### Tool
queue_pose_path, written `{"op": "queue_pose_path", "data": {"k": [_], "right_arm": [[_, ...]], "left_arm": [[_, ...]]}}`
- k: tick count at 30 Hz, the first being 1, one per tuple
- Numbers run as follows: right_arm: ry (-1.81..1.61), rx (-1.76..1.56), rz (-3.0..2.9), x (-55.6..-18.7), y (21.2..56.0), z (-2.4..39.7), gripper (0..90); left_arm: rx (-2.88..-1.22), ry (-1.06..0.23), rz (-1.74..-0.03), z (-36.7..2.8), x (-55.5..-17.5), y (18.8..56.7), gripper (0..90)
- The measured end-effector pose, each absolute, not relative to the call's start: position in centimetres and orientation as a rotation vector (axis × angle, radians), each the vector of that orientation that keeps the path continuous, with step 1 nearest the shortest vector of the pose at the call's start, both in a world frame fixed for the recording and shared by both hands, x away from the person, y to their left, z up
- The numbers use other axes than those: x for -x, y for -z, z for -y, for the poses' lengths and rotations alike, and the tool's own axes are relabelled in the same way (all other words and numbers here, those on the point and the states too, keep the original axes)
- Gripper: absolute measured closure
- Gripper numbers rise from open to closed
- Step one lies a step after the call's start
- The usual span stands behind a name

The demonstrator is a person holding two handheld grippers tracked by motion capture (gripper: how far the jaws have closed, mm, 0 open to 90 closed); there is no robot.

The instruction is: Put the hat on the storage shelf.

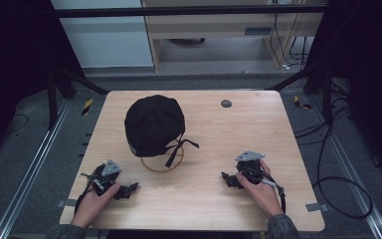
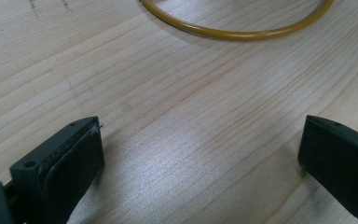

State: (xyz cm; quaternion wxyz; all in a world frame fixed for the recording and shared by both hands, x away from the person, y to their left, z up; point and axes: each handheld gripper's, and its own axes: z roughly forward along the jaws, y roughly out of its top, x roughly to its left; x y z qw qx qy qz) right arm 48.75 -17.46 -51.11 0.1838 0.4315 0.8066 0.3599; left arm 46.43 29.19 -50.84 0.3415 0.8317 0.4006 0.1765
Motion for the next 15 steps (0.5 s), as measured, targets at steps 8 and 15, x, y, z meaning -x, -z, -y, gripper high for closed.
{"op": "queue_pose_path", "data": {"k": [8, 15], "right_arm": [[-0.986, -1.221, -2.261, -48.79, 51.16, 17.03, 6.1], [-0.98, -1.231, -2.254, -48.63, 51.18, 17.02, 6.0]], "left_arm": [[-2.164, -0.459, -1.041, -29.19, -46.44, 50.84, 0.0], [-2.164, -0.458, -1.037, -29.19, -46.46, 50.86, 0.0]]}}
